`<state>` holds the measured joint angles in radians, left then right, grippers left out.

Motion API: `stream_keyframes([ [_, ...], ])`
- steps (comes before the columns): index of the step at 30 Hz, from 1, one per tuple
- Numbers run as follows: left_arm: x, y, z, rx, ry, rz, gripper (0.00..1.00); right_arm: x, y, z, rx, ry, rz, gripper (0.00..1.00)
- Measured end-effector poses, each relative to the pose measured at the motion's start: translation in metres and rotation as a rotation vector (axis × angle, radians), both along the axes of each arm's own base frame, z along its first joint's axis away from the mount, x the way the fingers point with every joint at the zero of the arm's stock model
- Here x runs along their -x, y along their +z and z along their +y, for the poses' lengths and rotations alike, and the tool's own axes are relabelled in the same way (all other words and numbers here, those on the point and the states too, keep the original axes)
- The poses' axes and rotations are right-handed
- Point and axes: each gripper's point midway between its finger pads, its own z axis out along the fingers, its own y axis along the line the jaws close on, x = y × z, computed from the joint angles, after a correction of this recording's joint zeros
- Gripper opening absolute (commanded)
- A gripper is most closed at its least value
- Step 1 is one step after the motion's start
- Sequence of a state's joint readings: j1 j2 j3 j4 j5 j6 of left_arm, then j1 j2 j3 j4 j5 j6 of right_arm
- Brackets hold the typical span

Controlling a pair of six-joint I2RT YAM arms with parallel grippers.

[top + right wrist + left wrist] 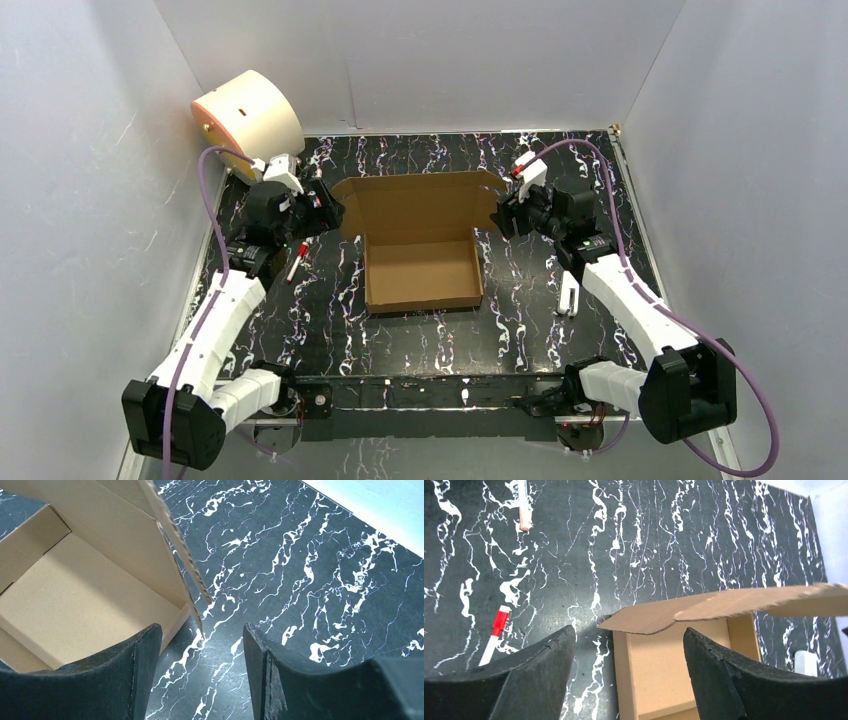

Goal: Fold the paper box

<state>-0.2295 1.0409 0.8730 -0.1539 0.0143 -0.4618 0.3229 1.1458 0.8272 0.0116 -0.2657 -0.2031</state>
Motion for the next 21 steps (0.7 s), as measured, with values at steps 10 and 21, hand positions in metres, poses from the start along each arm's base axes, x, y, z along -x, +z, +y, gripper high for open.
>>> stream_keyframes([
  [10,0.004,-0.010,-0.003,-0.126,-0.194,0.036,0.74,-0.009,0.003,-0.003,-0.033,0.031,-0.025,0.63],
  [21,-0.009,-0.015,-0.013,-0.081,-0.328,0.023,0.66,-0.007,-0.006,0.013,-0.075,0.118,0.011,0.50],
])
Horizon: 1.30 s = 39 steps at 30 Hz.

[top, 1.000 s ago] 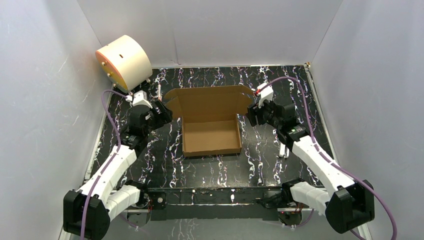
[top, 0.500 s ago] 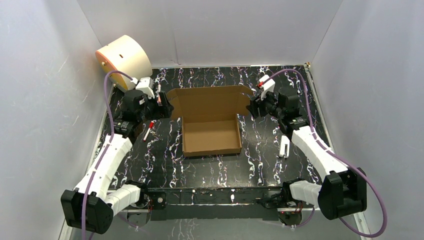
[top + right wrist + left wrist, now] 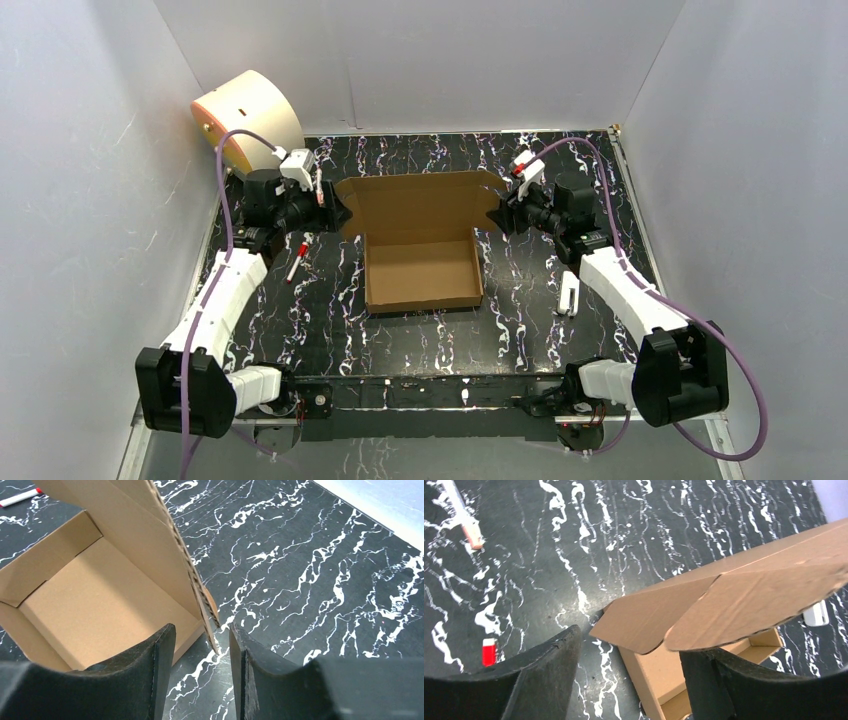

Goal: Fold the paper box

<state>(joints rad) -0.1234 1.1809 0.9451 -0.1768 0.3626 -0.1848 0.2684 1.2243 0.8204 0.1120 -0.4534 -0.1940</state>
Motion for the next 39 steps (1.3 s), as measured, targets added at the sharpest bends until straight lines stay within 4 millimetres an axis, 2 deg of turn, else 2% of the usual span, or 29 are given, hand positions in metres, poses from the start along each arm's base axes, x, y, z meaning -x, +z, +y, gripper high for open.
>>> stream_keyframes([
  [6,-0.002,0.005,-0.015,0.059,-0.074,-0.009,0.54,0.008,0.001,0.008,-0.043,0.039,0.037,0.43],
  [12,-0.001,0.013,-0.025,0.142,-0.077,0.004,0.42,0.016,-0.001,0.011,-0.102,0.023,0.100,0.37],
  [17,0.004,0.006,-0.031,0.211,-0.039,0.045,0.34,0.024,0.004,0.008,-0.145,-0.030,0.130,0.31],
  [22,0.011,0.002,-0.048,0.229,-0.009,0.068,0.32,0.030,0.015,0.010,-0.185,-0.085,0.129,0.29],
  [28,0.017,0.000,-0.074,0.216,0.027,0.073,0.32,0.033,0.015,0.020,-0.201,-0.156,0.149,0.29],
  [39,0.013,0.001,-0.082,0.248,0.143,0.062,0.32,0.028,0.011,0.023,-0.222,-0.340,0.167,0.29],
])
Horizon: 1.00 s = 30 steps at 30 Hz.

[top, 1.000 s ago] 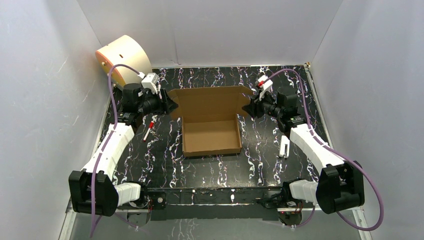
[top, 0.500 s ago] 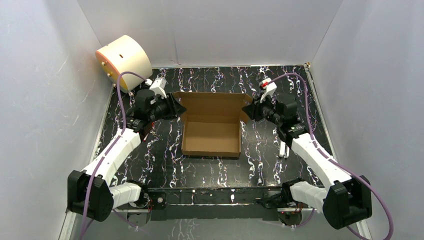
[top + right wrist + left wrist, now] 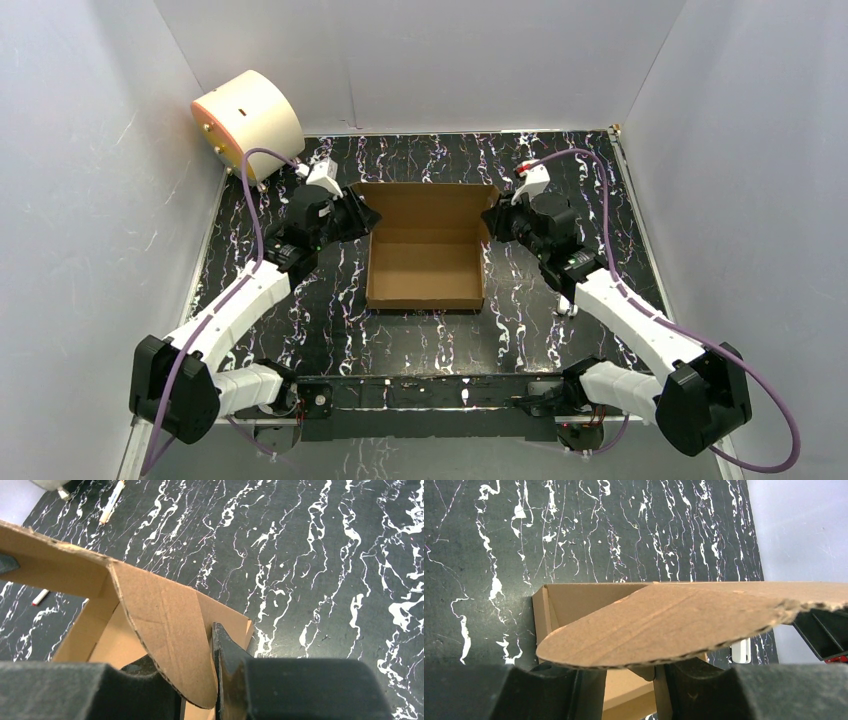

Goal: Fold the paper box

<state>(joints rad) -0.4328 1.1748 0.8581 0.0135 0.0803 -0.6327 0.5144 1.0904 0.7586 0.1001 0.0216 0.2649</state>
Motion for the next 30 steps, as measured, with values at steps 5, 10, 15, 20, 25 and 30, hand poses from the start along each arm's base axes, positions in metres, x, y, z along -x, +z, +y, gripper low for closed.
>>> stream_keyframes([
  [5,0.001,-0.003,-0.002,-0.008,0.013,-0.005,0.27,-0.002,-0.001,-0.001,-0.028,-0.075,0.021,0.29],
  [10,0.008,-0.014,-0.001,-0.019,0.019,-0.006,0.24,-0.001,-0.001,0.000,-0.059,-0.134,0.041,0.30],
  [15,0.011,-0.015,-0.001,-0.020,0.020,-0.015,0.22,-0.001,-0.001,0.001,-0.095,-0.169,0.062,0.32],
  [20,0.011,-0.015,-0.001,-0.035,0.022,-0.022,0.22,-0.010,0.001,0.004,-0.111,-0.201,0.091,0.34],
  [25,0.010,-0.017,0.003,-0.069,0.033,-0.030,0.22,-0.017,0.005,0.007,-0.098,-0.217,0.112,0.35],
  [30,0.009,-0.017,0.009,-0.118,0.042,-0.033,0.21,-0.021,0.010,0.011,-0.087,-0.214,0.120,0.35],
])
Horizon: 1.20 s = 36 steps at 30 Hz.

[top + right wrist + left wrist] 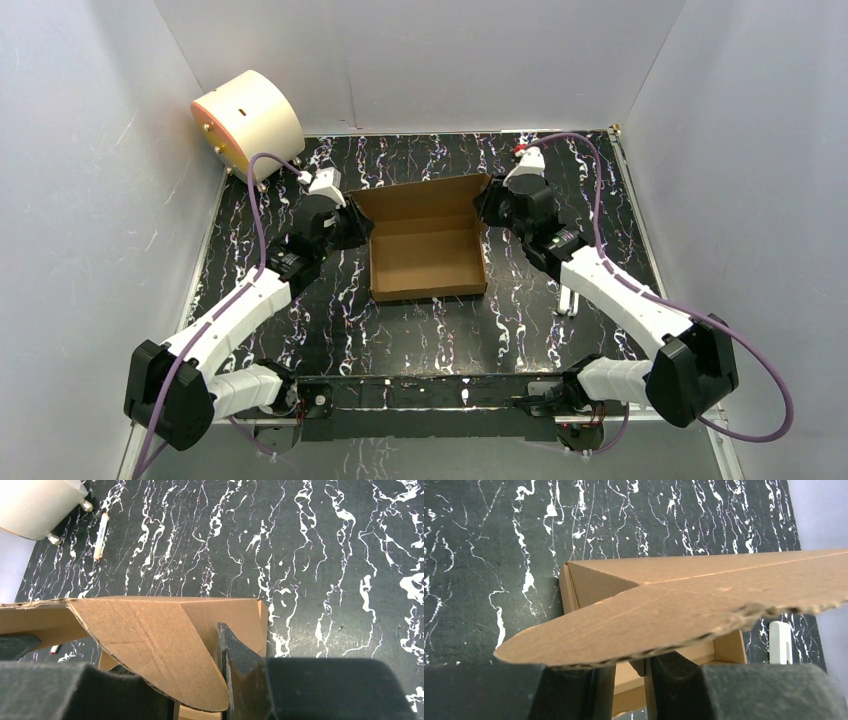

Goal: Fold the paper box

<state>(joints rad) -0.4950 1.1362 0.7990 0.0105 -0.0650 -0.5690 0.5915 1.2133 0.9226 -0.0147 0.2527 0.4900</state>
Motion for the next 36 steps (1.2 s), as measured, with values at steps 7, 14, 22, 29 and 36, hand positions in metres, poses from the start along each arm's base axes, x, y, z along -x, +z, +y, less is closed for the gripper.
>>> stream_keyframes([
  [7,-0.001,0.000,0.005,-0.041,0.010,0.002,0.20,-0.007,-0.002,0.006,0.020,0.016,0.008,0.41],
  [14,0.000,-0.001,0.009,-0.078,0.014,0.008,0.19,-0.007,-0.016,-0.002,0.154,0.069,-0.034,0.42],
  [22,0.002,-0.002,0.011,-0.100,0.011,0.011,0.19,0.000,-0.034,-0.021,0.243,0.103,-0.052,0.32],
  [29,0.001,0.000,0.012,-0.108,0.012,0.008,0.19,0.004,-0.035,-0.015,0.221,0.141,-0.040,0.14],
  [36,-0.001,0.001,0.009,-0.102,0.009,0.003,0.18,0.006,-0.029,-0.009,0.154,0.117,0.032,0.13],
])
